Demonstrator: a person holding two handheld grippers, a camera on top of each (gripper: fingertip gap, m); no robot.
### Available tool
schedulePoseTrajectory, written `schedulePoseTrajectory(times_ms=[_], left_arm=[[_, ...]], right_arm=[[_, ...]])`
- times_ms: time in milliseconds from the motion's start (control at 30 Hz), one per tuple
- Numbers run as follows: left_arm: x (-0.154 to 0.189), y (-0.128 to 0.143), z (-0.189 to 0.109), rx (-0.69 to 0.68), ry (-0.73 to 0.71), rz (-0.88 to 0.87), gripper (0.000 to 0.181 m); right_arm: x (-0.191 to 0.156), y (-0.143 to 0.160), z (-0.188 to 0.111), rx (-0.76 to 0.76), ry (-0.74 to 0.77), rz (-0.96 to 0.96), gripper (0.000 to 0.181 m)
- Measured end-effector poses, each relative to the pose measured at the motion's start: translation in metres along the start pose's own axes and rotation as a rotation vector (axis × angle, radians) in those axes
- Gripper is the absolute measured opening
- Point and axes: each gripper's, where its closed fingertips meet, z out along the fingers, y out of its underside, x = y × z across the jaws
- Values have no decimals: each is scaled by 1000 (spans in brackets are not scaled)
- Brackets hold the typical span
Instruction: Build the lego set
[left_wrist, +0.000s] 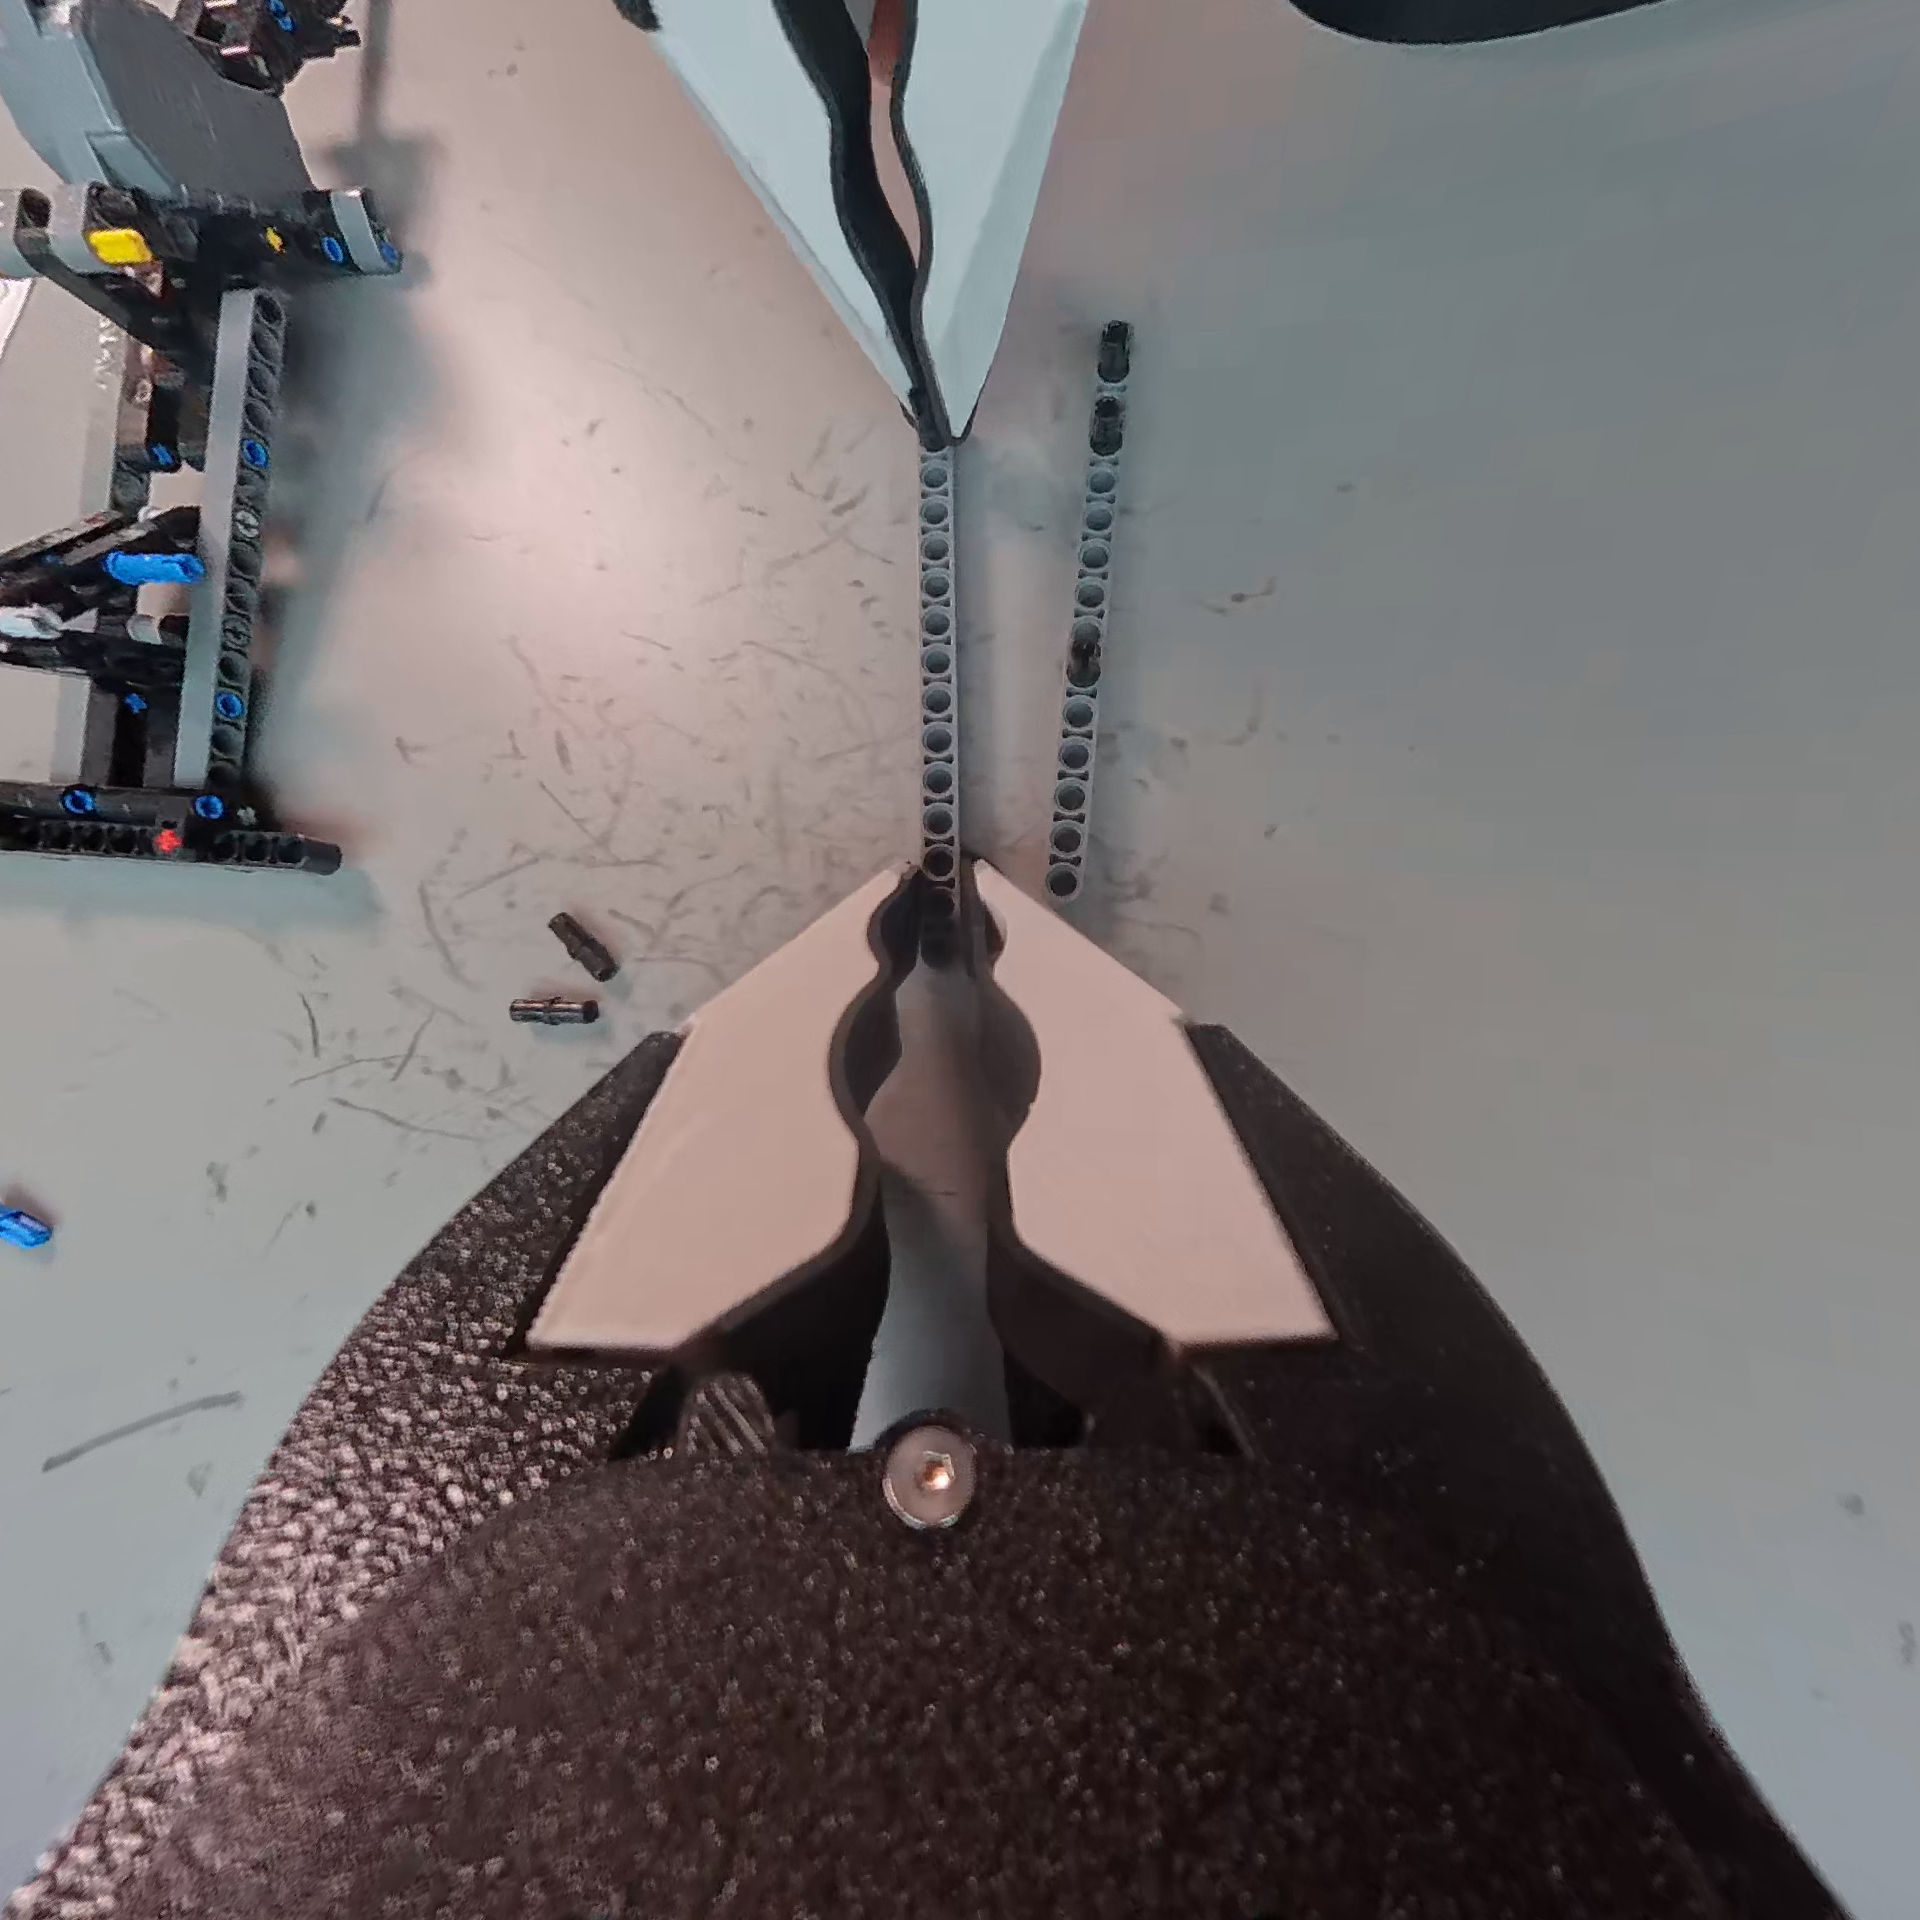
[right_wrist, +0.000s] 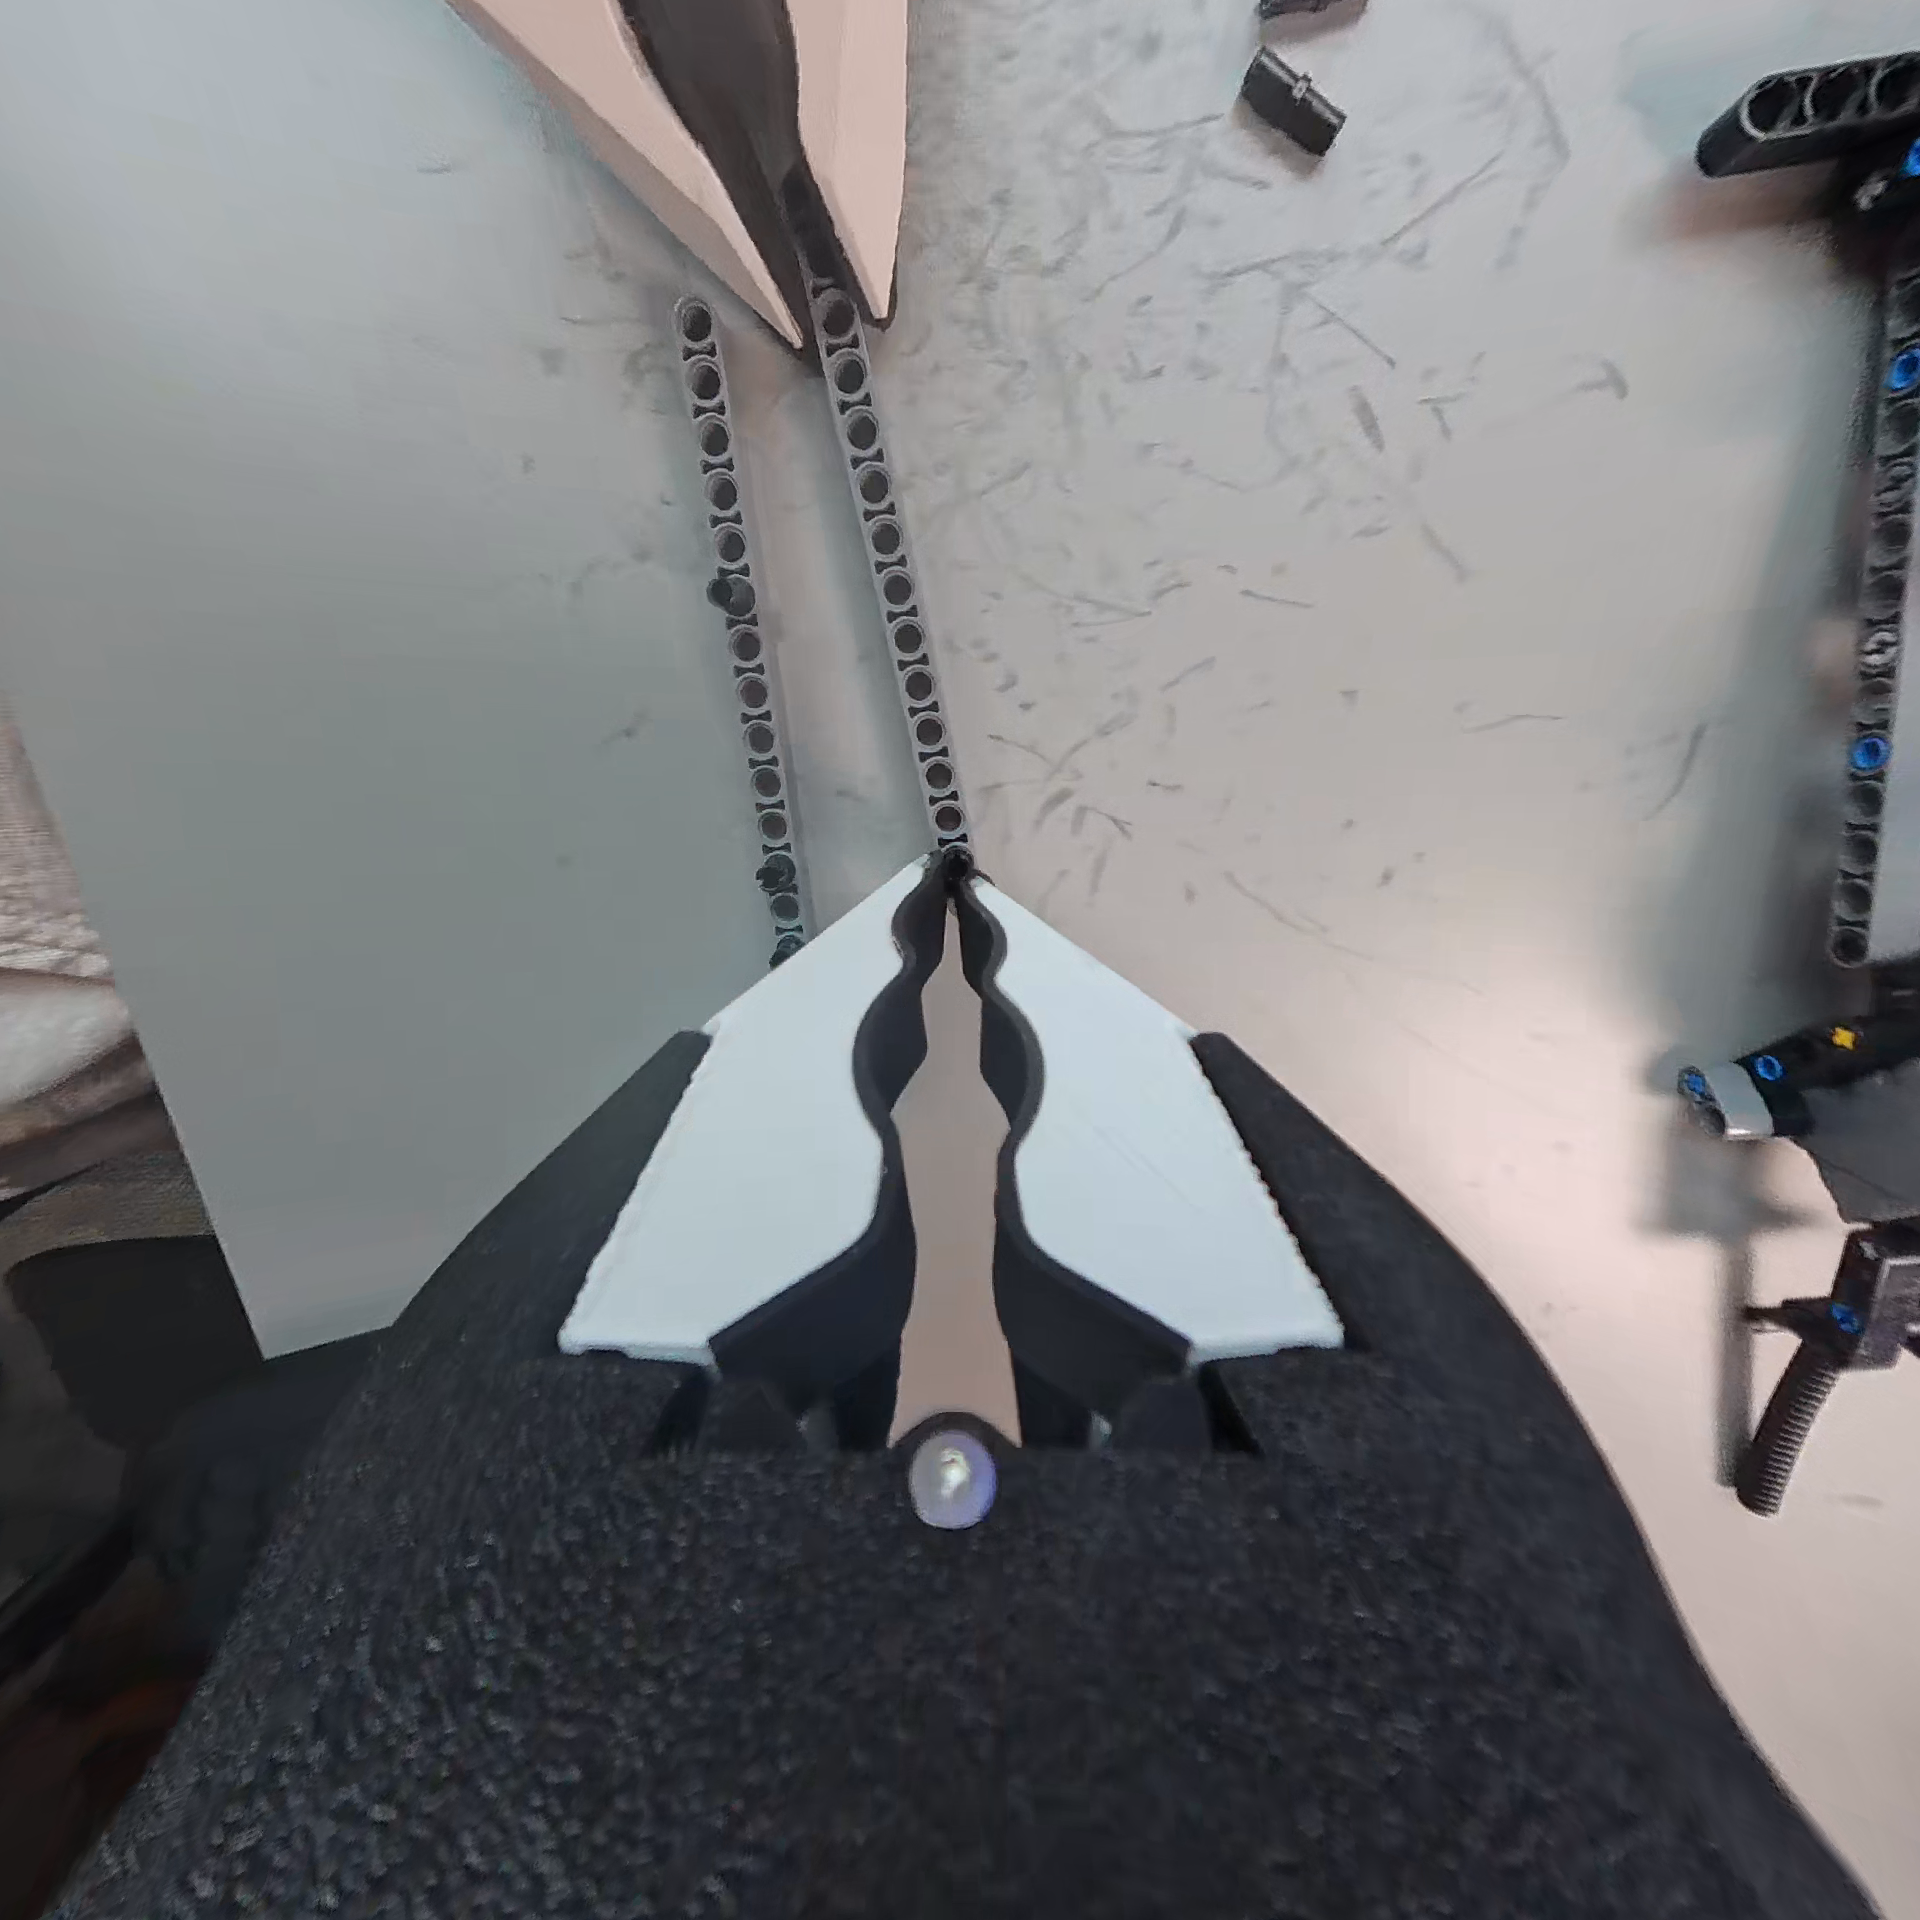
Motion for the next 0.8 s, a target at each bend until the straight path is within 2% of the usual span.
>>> schedulePoseTrajectory(times_ms=[67,167,200,233,333,467,567,700,800], left_arm=[[0,0,0,4,11,-21,9],[0,1,0,-4,1,-12,9],[0,0,0,-4,1,-9,9],[0,0,0,-2,5,-11,9],[0,0,0,10,28,-31,10],[0,1,0,11,27,-32,10],[0,1,0,9,23,-36,10],[0,1,0,11,24,-40,9],[0,1,0,11,28,-43,9]], right_arm=[[1,-1,0,15,-21,12,2],[4,-1,-2,92,29,-29,5],[3,-3,-5,136,31,-18,17],[3,-6,-10,189,23,3,20],[7,-9,-20,258,58,18,16],[1,-4,-7,218,61,-9,16],[1,-3,-2,200,59,-12,8],[4,-6,-10,217,70,-20,15],[3,-10,-15,230,85,-36,13]])
